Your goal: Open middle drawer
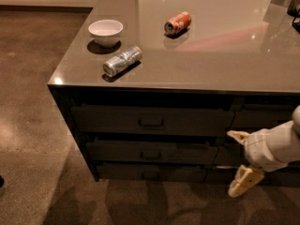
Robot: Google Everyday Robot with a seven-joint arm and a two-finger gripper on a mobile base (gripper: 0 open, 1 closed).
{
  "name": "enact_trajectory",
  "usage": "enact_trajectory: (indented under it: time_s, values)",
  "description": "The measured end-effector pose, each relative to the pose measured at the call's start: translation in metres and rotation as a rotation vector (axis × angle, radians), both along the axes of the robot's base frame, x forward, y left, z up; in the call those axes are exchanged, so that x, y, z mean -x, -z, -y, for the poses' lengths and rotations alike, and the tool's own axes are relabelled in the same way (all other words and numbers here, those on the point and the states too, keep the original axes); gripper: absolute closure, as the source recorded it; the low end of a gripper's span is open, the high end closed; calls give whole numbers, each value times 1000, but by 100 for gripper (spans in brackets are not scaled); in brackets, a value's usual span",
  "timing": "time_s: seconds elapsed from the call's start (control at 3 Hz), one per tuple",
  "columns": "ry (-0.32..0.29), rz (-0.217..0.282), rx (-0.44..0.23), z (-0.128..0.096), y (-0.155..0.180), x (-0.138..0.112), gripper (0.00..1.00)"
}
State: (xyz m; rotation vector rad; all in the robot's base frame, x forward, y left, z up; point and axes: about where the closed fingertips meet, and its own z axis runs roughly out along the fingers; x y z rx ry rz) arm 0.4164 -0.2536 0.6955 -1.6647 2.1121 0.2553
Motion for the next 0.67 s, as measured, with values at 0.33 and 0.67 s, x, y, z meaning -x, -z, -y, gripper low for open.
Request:
enact_trajectory:
  time_s: [0.33, 0.67]
  values:
    - [-50, -16, -46, -19, 67, -17, 0]
    - [-184, 3, -42, -43, 152, -27, 0]
